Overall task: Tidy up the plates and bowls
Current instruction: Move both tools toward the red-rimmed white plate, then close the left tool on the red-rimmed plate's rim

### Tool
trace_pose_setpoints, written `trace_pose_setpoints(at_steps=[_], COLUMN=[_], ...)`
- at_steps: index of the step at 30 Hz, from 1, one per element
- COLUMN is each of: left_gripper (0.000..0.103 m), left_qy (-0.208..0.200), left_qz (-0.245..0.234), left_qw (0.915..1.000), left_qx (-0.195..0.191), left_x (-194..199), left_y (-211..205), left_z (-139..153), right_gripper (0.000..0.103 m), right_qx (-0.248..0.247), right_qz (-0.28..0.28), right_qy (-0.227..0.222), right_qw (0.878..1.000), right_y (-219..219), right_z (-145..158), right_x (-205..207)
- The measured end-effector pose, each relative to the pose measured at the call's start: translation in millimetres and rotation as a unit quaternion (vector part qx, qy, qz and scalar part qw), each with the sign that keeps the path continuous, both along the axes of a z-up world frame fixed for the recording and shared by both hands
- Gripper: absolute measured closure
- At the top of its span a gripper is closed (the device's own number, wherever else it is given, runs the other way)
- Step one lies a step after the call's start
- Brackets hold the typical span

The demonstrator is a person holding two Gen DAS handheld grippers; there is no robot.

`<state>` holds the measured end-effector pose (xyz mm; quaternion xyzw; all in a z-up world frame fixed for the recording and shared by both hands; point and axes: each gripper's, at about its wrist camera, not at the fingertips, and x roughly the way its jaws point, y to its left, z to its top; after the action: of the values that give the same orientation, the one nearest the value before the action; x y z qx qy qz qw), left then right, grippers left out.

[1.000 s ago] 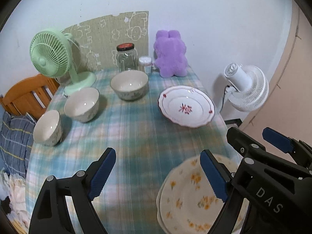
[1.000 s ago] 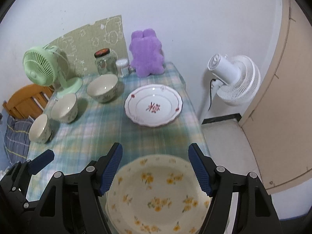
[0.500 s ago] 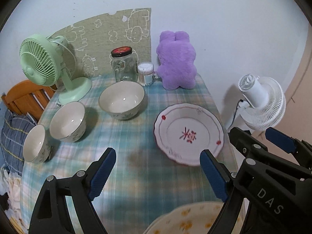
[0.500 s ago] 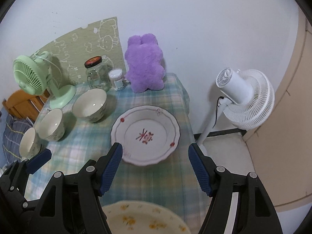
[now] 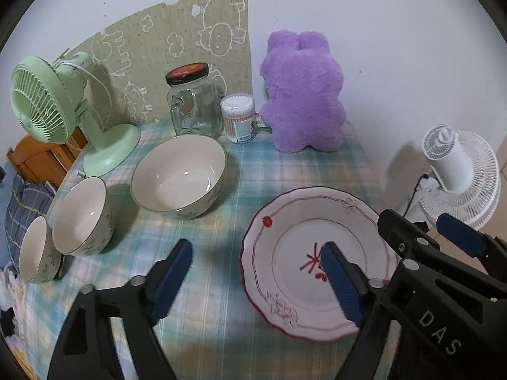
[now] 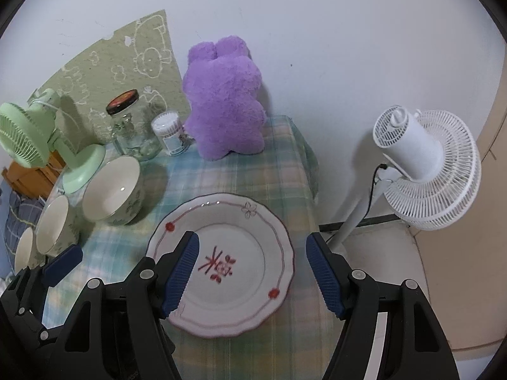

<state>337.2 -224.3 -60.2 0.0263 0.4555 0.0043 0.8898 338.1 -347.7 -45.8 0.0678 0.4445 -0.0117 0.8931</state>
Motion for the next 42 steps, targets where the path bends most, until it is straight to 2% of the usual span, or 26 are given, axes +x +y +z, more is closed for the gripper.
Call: trace_pose_setpoints(at_steps=[3, 12, 18, 29, 42], left_gripper=[0.023, 0.025, 0.030, 0.039, 0.039], left_qy=[0.008, 0.037, 0.058, 0.067, 0.090], left_qz=[0.001, -0.009, -0.010, -0.010, -0.034], left_qw=[1.0000, 0.9991, 0.9982, 0.9977, 0.9954], left_qx=[0.005, 0.017, 0.009, 0.004, 0.002], left_x=[11.3, 35.8, 43.9, 49.8, 19.9], left_y=[-0.8, -11.8, -12.5, -13.2, -2.0], left_z=[-10.6, -47.9, -69.2, -75.2, -69.3], right_gripper=[0.030, 0.030, 0.032, 0.038, 0.038], right_qx=[0.016, 0.013, 0.010, 0.001, 0.011], right_qz=[0.003, -0.005, -0.007, -0.012, -0.011], right_qy=[0.008, 0.039, 0.060, 0.074, 0.108], right_qw=[1.000, 0.999, 0.998, 0.997, 0.994], right_y=[-2.0, -5.8, -8.1, -11.3, -5.6], right_z=[-10.8, -50.1, -74.7, -84.4, -80.5], right_x=[12.0, 34.5, 43.1, 50.4, 23.6])
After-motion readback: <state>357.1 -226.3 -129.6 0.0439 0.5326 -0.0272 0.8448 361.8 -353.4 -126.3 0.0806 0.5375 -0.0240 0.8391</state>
